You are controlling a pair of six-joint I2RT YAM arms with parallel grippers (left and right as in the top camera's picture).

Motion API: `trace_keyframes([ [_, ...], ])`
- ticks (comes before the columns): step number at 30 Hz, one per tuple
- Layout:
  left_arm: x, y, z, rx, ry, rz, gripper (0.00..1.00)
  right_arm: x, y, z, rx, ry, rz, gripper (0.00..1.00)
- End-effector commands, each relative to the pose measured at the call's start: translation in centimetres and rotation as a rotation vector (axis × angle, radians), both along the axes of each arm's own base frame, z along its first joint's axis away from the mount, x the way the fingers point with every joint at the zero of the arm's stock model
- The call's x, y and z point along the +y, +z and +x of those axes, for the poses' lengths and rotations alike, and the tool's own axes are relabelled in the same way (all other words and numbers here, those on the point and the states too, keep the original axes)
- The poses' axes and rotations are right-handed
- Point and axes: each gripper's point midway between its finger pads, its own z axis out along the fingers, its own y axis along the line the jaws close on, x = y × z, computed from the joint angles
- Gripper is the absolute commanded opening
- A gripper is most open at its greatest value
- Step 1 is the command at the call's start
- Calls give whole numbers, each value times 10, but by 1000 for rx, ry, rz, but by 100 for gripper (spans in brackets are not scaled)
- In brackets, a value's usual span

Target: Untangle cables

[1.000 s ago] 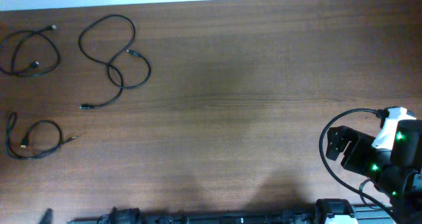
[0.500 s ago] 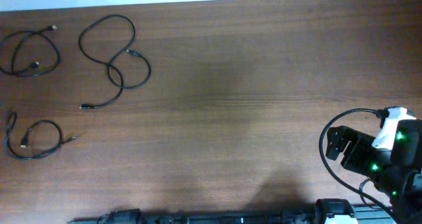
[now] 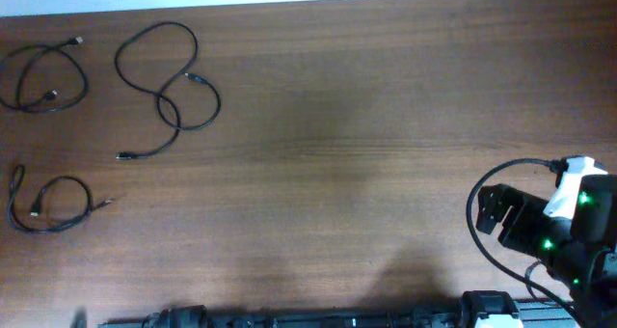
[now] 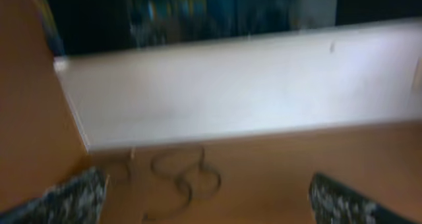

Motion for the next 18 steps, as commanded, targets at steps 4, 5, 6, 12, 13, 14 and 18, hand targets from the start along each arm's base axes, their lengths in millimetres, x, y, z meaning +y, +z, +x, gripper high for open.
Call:
trace_keyframes([
  [4, -25, -68, 130, 22, -185, 25, 99, 1, 3, 0, -10, 10, -3, 98],
  [5, -25, -76, 142, 7, -185, 27, 99, 1, 3, 0, -10, 10, -3, 98],
  [6, -24, -89, 157, -10, -185, 30, 99, 1, 3, 0, -10, 10, -3, 98],
  [12, -21, -164, 198, -7, -181, 29, 99, 1, 3, 0, -10, 10, -3, 98],
  [13, -21, -171, 201, -7, -180, 29, 99, 1, 3, 0, -10, 10, -3, 98],
  [14, -17, -177, 203, -4, -155, 17, 99, 1, 3, 0, -10, 10, -3, 98],
  [18, 11, -188, 208, 22, -7, -111, 99, 1, 3, 0, -10, 10, -3, 98],
])
